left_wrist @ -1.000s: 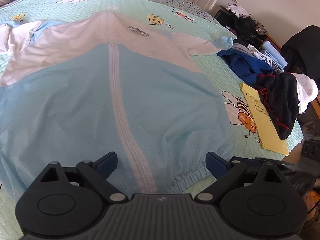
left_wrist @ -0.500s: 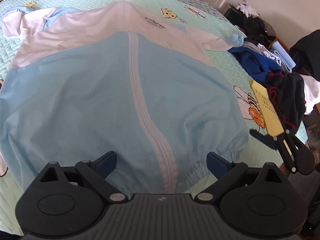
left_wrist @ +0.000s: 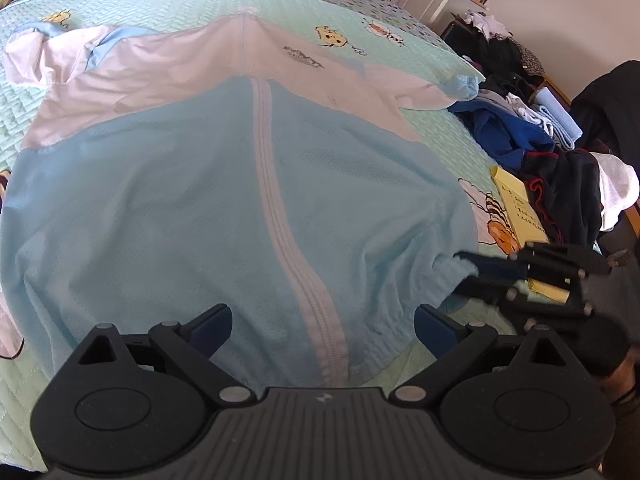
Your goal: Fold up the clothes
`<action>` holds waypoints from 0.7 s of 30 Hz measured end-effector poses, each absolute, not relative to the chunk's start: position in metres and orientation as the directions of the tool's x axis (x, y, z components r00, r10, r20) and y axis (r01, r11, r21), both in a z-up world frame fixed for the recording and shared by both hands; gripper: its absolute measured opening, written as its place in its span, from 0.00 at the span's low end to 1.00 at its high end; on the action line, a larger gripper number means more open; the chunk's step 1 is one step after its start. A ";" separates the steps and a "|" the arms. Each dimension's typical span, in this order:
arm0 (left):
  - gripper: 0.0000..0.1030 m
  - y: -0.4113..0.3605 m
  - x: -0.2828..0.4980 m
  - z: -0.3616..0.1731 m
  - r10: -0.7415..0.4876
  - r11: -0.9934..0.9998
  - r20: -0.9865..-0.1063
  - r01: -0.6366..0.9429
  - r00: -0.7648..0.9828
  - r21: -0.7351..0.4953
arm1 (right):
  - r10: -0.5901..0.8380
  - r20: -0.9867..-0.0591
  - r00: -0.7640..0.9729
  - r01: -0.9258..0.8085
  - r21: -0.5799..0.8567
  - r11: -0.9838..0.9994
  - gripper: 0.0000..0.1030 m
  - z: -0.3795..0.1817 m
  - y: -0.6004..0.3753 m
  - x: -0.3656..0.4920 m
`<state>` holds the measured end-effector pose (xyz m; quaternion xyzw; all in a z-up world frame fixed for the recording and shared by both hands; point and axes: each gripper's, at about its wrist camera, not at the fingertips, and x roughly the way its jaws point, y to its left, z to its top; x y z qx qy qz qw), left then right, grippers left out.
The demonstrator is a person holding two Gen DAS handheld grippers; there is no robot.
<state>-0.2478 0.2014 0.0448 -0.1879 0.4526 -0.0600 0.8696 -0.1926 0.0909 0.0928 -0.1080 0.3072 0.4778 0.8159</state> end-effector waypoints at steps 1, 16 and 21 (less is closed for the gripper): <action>0.95 0.200 -0.248 0.047 -0.278 0.923 -0.761 -0.058 0.587 -0.382 | 0.722 -0.602 0.341 -0.826 0.175 0.535 0.20 0.098 0.089 -0.182; 0.96 0.164 -0.190 0.029 -0.072 0.991 -0.825 -0.054 0.560 -0.124 | 0.711 -0.634 0.304 -0.574 0.474 0.668 0.56 0.048 0.079 -0.135; 0.96 0.177 -0.181 0.016 -0.092 0.980 -0.835 -0.097 0.543 -0.172 | 0.839 -0.481 0.255 -0.380 0.748 0.544 0.57 0.038 0.030 -0.135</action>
